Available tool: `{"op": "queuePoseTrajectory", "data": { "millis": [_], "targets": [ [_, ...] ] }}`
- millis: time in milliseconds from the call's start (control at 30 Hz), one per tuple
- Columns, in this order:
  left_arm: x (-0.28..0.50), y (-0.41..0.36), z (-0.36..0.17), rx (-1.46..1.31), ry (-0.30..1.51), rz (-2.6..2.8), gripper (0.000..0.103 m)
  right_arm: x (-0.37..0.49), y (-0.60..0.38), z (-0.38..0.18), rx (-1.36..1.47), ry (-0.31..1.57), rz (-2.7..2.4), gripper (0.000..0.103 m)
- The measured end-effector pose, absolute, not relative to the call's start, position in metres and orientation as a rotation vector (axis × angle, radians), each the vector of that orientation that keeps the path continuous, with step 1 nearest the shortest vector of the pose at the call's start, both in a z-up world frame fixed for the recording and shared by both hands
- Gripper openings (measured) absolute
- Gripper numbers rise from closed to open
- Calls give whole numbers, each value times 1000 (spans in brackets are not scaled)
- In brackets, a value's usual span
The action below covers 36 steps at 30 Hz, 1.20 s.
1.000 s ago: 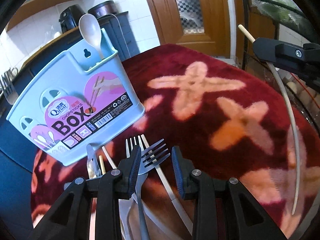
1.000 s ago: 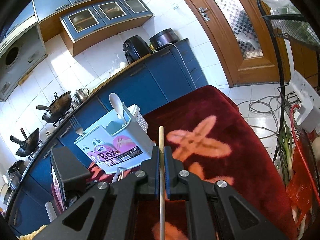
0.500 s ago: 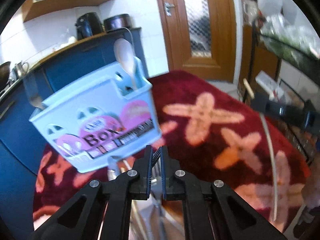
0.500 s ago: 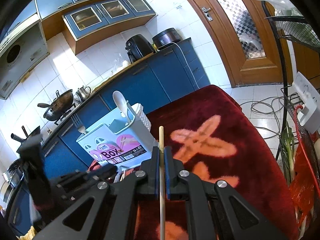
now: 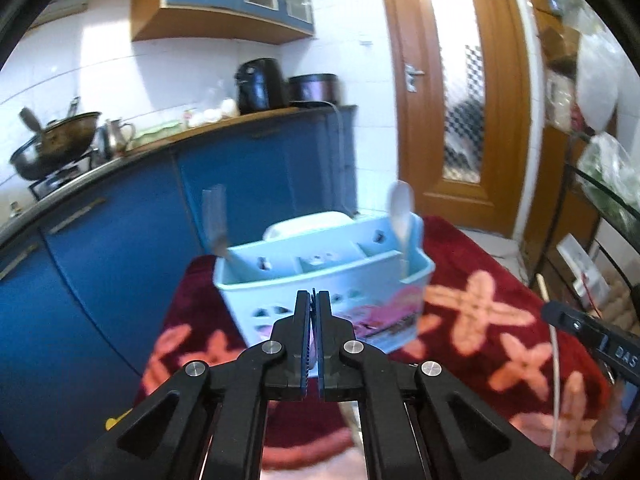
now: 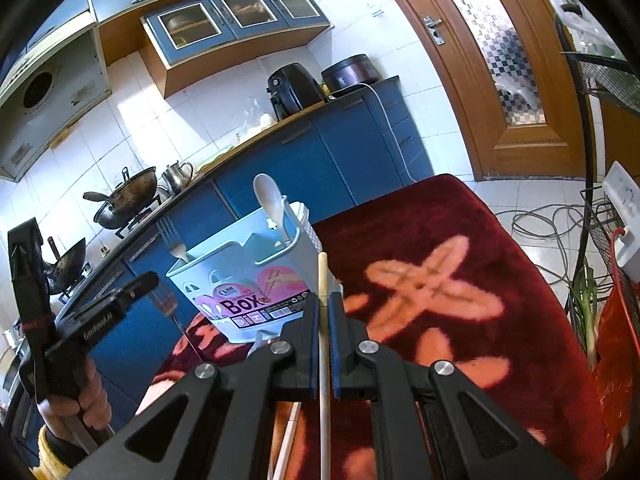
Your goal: Organize utensils
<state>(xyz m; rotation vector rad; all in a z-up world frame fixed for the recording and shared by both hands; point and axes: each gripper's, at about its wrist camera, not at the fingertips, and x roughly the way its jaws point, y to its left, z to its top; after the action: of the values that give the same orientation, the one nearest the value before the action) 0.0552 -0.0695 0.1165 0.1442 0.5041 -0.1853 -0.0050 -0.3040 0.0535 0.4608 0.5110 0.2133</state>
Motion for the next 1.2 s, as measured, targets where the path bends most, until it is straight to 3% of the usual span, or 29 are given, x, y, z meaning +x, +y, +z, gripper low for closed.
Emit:
{"op": "queuePoseTrajectory", "data": {
  "millis": [533, 1200],
  "targets": [
    [79, -5, 127, -37, 490, -153, 4, 3, -280, 61, 412, 519, 233, 6],
    [53, 2, 180, -138, 394, -275, 1, 4, -262, 71, 372, 504, 259, 6]
  ]
}}
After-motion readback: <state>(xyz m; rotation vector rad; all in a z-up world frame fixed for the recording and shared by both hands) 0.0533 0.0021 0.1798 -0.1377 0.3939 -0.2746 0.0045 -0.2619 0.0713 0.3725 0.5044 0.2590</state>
